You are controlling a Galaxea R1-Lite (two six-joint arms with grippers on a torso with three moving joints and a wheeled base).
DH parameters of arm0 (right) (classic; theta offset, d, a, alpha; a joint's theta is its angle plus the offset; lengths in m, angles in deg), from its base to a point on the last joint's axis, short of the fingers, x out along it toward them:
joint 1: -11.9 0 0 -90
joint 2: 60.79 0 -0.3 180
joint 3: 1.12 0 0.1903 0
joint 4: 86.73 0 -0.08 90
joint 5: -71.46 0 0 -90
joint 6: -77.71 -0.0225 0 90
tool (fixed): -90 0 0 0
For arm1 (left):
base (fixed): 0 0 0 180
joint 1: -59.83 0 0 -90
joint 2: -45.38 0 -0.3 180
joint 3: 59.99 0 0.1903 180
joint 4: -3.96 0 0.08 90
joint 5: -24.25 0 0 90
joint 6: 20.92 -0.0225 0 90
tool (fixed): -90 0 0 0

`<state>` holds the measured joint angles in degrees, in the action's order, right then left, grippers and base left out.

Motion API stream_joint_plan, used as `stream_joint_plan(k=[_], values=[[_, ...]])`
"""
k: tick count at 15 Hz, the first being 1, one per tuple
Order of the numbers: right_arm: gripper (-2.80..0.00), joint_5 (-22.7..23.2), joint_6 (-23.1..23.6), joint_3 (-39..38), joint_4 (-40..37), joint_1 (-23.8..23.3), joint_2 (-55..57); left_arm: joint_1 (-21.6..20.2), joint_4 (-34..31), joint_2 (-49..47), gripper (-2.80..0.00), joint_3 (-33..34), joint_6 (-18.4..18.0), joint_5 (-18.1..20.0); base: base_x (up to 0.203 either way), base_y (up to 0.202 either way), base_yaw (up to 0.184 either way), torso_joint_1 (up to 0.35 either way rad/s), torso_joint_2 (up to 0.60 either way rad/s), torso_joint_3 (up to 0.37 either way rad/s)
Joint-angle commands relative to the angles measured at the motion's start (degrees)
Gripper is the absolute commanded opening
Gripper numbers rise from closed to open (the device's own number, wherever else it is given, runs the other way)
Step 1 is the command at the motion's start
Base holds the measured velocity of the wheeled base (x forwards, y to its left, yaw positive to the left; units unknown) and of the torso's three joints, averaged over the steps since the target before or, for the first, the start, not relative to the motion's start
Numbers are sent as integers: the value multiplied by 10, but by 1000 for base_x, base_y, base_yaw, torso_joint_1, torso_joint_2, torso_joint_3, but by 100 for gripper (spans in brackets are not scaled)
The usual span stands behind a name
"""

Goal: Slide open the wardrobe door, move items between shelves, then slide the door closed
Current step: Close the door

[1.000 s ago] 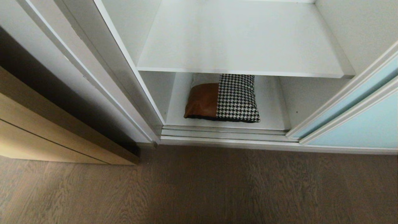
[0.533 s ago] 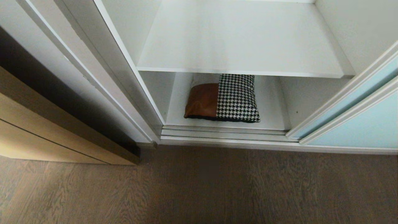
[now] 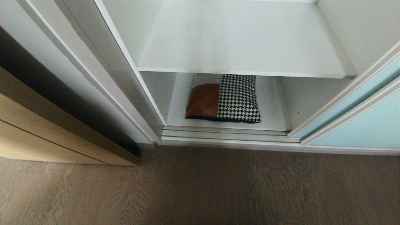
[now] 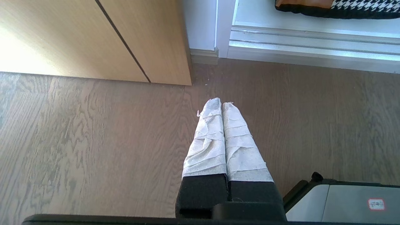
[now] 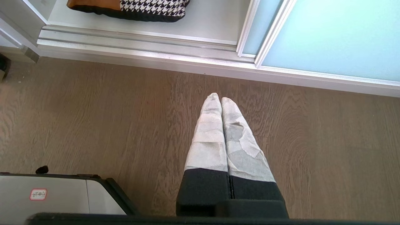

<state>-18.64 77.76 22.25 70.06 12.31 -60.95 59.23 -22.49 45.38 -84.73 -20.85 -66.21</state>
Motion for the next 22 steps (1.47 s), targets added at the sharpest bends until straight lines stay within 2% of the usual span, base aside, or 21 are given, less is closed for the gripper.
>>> stream_joint_plan(k=[1,22], values=[[-280,0,0,0,0,0,0,0,1,-1,-280,1,0,0,0,0,0,0,0,0],[-280,0,0,0,0,0,0,0,2,-1,-280,1,1,0,0,0,0,0,0,0]])
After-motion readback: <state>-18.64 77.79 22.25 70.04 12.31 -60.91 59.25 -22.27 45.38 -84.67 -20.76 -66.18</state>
